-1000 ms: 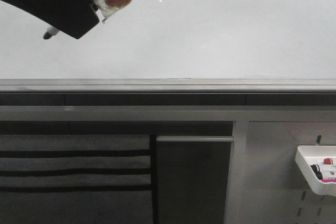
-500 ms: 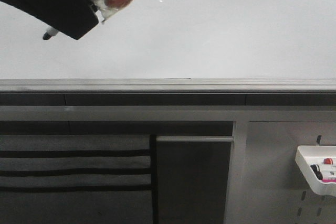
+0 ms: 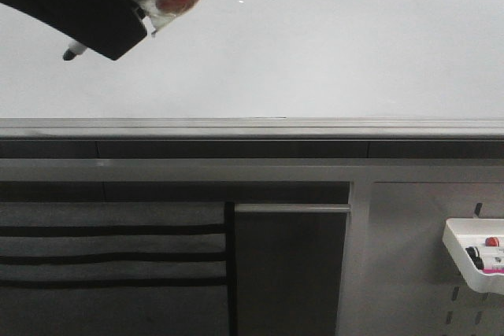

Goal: Write number 3 on whiteboard

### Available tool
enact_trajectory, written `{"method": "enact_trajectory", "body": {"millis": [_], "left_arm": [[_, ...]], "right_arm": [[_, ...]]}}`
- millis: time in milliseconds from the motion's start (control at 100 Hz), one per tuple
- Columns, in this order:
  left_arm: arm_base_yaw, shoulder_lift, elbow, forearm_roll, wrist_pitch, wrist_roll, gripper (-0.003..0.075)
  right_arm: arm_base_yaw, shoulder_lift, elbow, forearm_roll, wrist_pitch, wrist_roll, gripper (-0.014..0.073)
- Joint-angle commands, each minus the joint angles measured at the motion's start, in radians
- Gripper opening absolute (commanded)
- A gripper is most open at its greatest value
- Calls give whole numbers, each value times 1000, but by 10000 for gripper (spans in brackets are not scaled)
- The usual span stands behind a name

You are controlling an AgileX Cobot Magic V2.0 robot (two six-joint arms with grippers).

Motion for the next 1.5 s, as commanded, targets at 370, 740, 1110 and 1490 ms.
{"method": "enact_trajectory", "body": {"millis": [370, 740, 1110, 1490], "left_arm": [[-8, -24, -35, -16, -46, -5, -18], [-6, -24, -35, 11, -48, -5, 164], [164, -157, 9, -42, -89, -109, 463], [390, -377, 227, -133, -270, -253, 463]], "right_arm": [[1, -29, -36, 59, -9, 4, 13], [1, -31, -36, 59, 3, 6, -48], [-162, -136, 13, 103, -12, 175, -48], [-607, -338, 397, 466, -90, 270, -48]]}}
